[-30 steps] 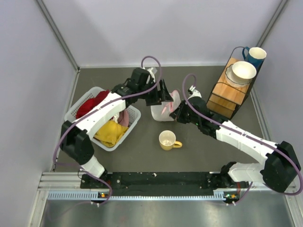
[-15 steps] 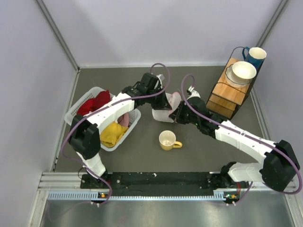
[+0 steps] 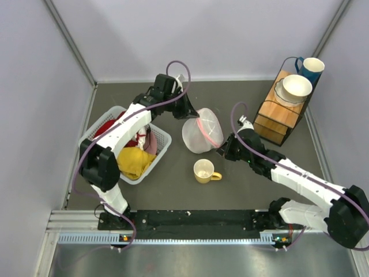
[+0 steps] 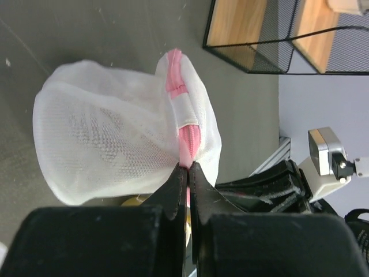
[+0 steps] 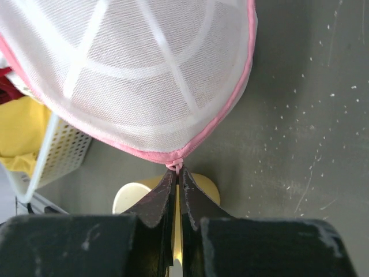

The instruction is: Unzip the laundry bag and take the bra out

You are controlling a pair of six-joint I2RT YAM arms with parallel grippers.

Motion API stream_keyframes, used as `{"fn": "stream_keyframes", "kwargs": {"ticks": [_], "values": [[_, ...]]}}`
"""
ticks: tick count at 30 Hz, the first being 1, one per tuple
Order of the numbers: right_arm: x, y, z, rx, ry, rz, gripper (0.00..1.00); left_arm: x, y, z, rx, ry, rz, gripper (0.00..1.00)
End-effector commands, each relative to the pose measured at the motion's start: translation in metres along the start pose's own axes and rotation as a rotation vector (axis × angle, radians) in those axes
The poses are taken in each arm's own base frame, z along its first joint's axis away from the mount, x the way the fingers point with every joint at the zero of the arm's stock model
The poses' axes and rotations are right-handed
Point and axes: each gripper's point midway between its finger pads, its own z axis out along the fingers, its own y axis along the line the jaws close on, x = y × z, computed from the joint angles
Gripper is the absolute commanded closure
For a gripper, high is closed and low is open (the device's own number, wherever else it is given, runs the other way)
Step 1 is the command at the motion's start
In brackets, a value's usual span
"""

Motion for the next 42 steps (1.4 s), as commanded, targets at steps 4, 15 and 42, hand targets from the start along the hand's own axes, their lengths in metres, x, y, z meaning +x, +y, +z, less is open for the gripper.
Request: {"fn": "stream_keyframes", "kwargs": {"ticks": [4,15,42], "values": [[-0.031,0.041,-0.023,-0.092,-0.07,-0.039,1.0,-0.05,-0.032,0.007,0.071,-0.08,0.125,0.66],[-0.041,0.056,-0.001,-0.1,-0.069,0.011,1.0,-0.001,-0.039,-0.055,0.074,-0.121,0.048,0.12],[-0.02,0.024,-0.001,-0.015,-0.037,-0.012,1.0,0.015,-0.022,0.013,0.089,0.034,-0.014,1.0]]}}
